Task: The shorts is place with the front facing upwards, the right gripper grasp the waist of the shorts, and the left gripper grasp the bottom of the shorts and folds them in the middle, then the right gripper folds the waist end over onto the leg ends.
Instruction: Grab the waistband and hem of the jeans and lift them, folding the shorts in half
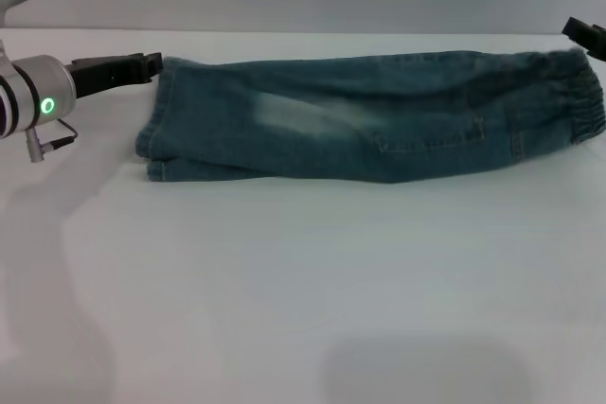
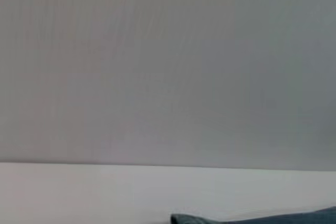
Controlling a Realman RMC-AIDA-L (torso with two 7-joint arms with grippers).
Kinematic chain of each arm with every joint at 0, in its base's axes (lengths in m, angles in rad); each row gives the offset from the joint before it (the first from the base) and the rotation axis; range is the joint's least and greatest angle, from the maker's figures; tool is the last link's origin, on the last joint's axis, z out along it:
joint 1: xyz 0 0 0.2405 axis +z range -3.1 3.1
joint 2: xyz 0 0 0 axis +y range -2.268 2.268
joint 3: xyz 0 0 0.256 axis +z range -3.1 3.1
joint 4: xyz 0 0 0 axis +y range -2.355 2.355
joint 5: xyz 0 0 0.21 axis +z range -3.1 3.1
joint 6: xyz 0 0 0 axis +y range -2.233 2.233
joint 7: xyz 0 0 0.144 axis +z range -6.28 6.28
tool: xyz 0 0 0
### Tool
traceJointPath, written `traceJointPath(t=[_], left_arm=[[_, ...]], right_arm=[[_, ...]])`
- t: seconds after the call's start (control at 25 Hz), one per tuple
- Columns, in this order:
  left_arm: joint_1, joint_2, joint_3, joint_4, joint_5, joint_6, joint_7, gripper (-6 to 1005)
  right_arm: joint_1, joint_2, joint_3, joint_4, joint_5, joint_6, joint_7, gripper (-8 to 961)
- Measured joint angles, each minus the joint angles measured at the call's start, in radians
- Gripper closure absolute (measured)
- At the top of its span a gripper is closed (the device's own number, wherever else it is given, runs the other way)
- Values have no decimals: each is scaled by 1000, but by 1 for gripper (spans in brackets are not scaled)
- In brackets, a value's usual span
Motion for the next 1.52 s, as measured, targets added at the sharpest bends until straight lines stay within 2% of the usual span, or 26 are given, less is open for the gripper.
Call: traceJointPath(t=[0.04,0.2,0.4,0.48,0.6,0.64,0.68,0.76,1.0,1.08,1.28,1.52], left_arm=[[-1,0,0,-3,-5,-3,3,916],[-1,-2,7,-4,-31,-4,16,776],[7,-2,30,-6,-65,5,29,569],[10,-2,43,-6,-83,12,30,478],[17,-2,60,-6,-111,34,30,429],[20,-2,62,-7,-117,44,32,413],[22,-2,62,-7,-123,51,34,397],[28,-1,62,-7,-132,65,38,364],[39,-1,62,-7,-143,83,39,326],[41,-2,62,-7,-146,91,39,325],[42,-4,62,-15,-160,110,40,324],[48,-5,62,-33,-201,146,53,325]], right_arm=[[0,0,0,0,0,0,0,720],[-5,1,0,0,3,7,-10,540],[-14,2,-6,-1,0,-42,-23,398],[-18,2,-10,-2,-5,-63,-23,390],[-52,-9,-28,-25,-13,-139,-22,379],[-78,-30,-31,-42,-15,-207,-10,375],[-78,-30,-31,-42,-15,-207,-10,371],[-101,-63,-33,-58,-31,-286,23,363],[-95,-188,-38,-108,-248,-437,238,340],[-84,-211,-33,-142,-337,-449,308,333],[-46,-233,-28,-223,-516,-450,437,314],[30,-248,-33,-203,-704,-436,500,291]])
